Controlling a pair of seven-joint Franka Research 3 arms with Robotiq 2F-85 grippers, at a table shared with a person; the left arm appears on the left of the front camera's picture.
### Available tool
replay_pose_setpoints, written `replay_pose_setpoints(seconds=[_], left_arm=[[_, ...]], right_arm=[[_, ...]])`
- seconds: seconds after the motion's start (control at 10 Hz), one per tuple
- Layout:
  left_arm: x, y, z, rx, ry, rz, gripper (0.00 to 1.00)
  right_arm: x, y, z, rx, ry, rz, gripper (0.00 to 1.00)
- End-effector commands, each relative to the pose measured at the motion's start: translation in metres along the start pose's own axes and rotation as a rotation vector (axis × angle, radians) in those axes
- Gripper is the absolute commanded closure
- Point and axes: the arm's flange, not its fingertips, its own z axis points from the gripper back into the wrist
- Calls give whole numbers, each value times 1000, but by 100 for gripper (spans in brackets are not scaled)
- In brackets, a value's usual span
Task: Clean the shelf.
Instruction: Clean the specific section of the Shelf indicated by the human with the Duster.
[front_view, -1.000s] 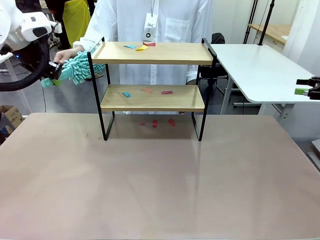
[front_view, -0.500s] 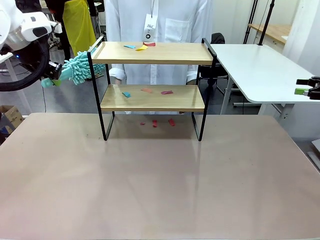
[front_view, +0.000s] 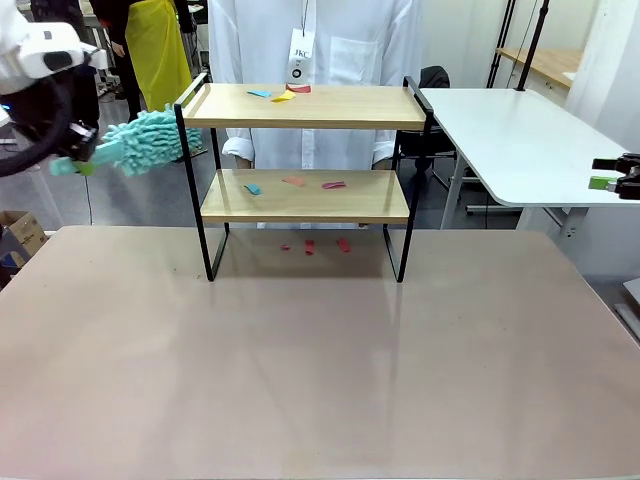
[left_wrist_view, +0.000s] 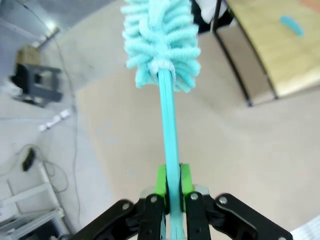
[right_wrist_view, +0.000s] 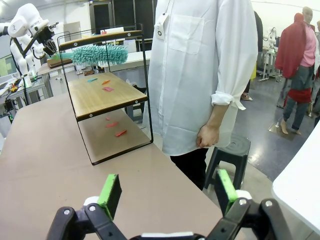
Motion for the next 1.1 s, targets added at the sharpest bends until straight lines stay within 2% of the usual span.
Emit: replay_pose_setpoints(seconds=[0.0,0.2,0.5,0.6,0.7,1.0], left_arm=[[-11,19,47,47,113,-122,87],[-19,19,86,81,214,-277,87],[-30,13,129,86,436,-538,87],[-39,6,134,58,507,-622,87],[-43,-2,135,109,590,-705,87],[-68,-32,129,-23,691,-944,87]], right_arm=[[2,0,-1,-3,2,4,0],[2,0,-1,-3,2,4,0],[2,0,-1,-3,2,4,0],[2,0,-1,-3,2,4,0],[2,0,-1,-3,2,4,0],[2,0,-1,-3,2,4,0]])
